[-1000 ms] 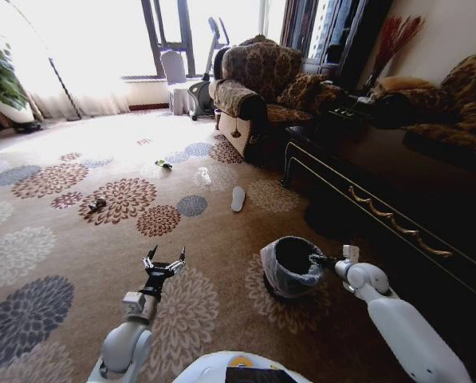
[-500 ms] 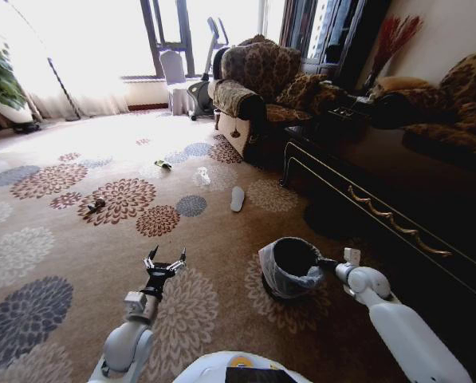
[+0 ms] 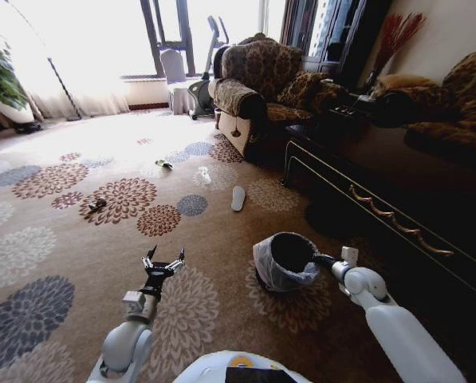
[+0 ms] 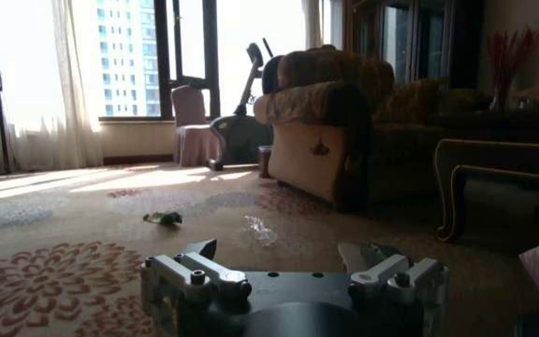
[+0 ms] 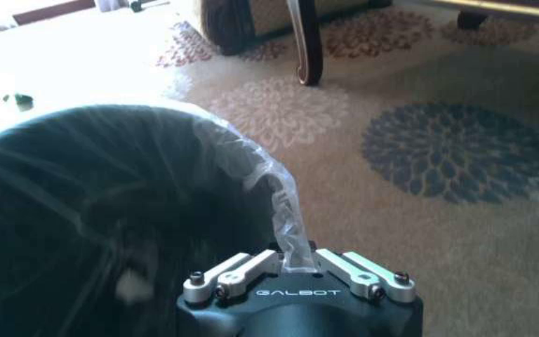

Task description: Pick up the trash from the ground and place it into the trash bin.

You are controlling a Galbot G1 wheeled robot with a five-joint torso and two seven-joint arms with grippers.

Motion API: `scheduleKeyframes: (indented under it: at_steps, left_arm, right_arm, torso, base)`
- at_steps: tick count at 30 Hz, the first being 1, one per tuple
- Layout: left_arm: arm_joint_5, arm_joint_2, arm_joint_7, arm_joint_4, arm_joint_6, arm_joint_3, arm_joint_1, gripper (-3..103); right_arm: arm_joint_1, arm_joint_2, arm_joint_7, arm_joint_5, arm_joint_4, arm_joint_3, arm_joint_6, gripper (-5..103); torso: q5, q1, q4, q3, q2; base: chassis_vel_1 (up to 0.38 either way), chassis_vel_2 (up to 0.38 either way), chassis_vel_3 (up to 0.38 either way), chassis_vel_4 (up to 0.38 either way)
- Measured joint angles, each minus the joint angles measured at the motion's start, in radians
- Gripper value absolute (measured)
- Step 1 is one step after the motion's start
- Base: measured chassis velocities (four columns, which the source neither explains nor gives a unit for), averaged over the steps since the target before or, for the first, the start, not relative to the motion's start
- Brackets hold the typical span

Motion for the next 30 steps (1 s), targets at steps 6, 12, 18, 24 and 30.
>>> scheduleKeyframes:
  at_steps: [6, 12, 18, 24, 30]
  left_arm:
    - [0.000, 0.000, 0.000, 0.000, 0.000, 0.000, 0.000, 100]
    - [0.000, 0.001, -0.001, -0.001, 0.001, 0.000, 0.001, 100]
    - [0.000, 0.001, -0.001, -0.001, 0.001, 0.000, 0.001, 100]
    - [0.000, 0.001, -0.001, -0.001, 0.001, 0.000, 0.001, 100]
    - [0.000, 0.001, -0.001, -0.001, 0.001, 0.000, 0.001, 100]
  right_arm:
    - [-0.001, 0.000, -0.001, -0.002, 0.001, 0.000, 0.000, 1]
    - [0.000, 0.000, -0.001, -0.003, 0.001, 0.001, -0.001, 1]
    - [0.000, -0.001, -0.001, -0.003, 0.001, 0.000, -0.002, 1]
    - [0.000, -0.001, -0.002, -0.003, 0.000, 0.001, -0.002, 1]
    - [0.001, -0.001, -0.002, -0.002, 0.000, 0.001, -0.002, 1]
  torso:
    - [-0.0001, 0.000, 0.0001, 0.000, 0.000]
    - [-0.0007, 0.000, 0.0001, 0.000, 0.000]
    - [-0.0008, 0.000, -0.0001, 0.000, 0.000]
    - [-0.0009, 0.000, 0.0000, 0.000, 0.000]
    - [-0.0008, 0.000, 0.0000, 0.000, 0.000]
  base:
    - [0.000, 0.000, 0.000, 0.000]
    - [0.000, 0.000, 0.000, 0.000]
    - [0.000, 0.000, 0.000, 0.000]
    - [0.000, 0.000, 0.000, 0.000]
    - [0.000, 0.000, 0.000, 0.000]
